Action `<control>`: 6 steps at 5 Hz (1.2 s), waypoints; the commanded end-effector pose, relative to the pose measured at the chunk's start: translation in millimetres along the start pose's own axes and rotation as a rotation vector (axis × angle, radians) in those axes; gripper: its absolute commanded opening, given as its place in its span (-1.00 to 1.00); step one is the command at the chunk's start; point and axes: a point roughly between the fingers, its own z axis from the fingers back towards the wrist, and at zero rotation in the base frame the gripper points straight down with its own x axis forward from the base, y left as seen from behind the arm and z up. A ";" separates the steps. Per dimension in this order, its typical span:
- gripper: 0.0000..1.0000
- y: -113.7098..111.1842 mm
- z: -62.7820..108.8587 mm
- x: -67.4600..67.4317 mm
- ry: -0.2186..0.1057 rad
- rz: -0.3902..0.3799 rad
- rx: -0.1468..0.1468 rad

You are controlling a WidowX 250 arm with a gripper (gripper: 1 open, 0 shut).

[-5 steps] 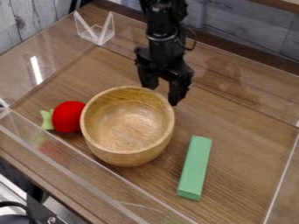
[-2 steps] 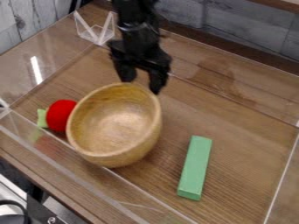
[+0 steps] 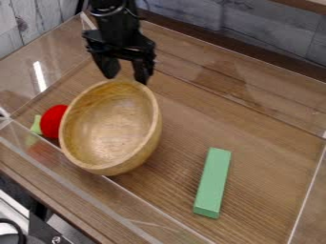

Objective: Move the red fruit to the left

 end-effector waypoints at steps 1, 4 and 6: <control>1.00 5.8 9.6 -1.6 -0.018 0.014 0.020; 1.00 3.2 -2.1 -7.1 0.051 0.076 0.048; 1.00 4.6 -11.4 -11.9 0.096 0.058 0.060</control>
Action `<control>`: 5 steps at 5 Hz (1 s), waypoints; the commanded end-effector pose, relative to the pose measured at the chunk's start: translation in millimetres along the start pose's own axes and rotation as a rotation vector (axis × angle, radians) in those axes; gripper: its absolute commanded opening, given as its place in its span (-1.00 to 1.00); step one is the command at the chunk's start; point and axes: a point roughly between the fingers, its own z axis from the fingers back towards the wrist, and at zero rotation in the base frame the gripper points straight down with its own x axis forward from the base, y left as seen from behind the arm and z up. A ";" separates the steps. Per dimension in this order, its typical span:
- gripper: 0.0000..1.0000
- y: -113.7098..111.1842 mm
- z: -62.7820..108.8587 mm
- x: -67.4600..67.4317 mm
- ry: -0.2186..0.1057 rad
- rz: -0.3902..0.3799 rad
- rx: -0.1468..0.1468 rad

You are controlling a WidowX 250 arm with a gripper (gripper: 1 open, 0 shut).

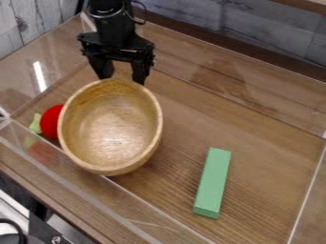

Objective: Move the red fruit to the left

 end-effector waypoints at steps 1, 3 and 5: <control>1.00 6.1 -7.7 -9.8 0.044 -0.072 0.025; 1.00 7.8 -0.2 -12.2 0.075 -0.129 0.034; 1.00 43.1 -3.2 -19.5 0.088 -0.286 0.039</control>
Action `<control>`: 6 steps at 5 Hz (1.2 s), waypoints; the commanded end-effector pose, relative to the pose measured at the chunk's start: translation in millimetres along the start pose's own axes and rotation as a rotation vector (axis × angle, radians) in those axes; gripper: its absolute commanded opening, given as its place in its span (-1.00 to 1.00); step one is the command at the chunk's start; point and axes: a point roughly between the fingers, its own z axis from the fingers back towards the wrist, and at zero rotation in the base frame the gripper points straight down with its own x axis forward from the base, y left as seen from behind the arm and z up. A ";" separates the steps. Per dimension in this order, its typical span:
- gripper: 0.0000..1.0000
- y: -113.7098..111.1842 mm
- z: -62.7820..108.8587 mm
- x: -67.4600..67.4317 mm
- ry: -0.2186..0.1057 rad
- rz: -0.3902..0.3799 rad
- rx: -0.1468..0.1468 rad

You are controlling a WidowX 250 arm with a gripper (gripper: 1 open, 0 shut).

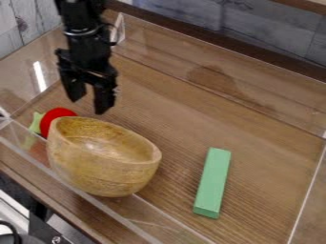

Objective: Move the red fruit to the left

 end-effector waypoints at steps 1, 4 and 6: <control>1.00 20.9 19.2 1.9 -0.031 -0.051 0.027; 1.00 38.5 48.3 -6.7 -0.006 -0.119 0.024; 1.00 18.9 34.8 -8.1 0.000 -0.177 0.027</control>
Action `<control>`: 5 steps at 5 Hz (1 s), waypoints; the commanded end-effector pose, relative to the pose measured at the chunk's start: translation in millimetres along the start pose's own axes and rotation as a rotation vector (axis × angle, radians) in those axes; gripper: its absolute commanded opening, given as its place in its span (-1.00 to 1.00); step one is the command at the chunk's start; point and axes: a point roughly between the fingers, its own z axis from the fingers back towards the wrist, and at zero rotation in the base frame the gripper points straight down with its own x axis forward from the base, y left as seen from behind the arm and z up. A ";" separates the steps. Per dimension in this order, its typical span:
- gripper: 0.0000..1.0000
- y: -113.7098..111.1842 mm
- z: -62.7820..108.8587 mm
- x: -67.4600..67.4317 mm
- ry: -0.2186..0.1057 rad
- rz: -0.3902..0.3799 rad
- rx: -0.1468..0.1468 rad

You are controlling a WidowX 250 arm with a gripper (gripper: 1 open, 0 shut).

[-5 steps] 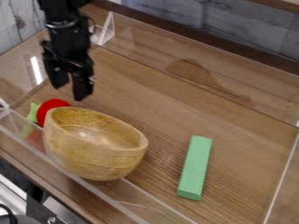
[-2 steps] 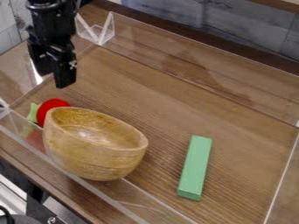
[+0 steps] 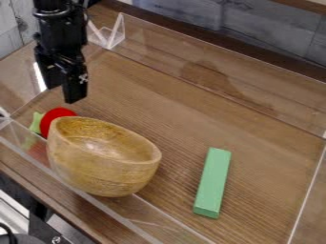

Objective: Move the red fruit to the left

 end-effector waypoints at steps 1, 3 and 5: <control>1.00 13.2 7.3 9.3 -0.042 -0.036 0.047; 1.00 21.3 7.0 8.7 -0.034 -0.035 0.036; 1.00 23.7 3.5 4.7 -0.032 -0.041 0.027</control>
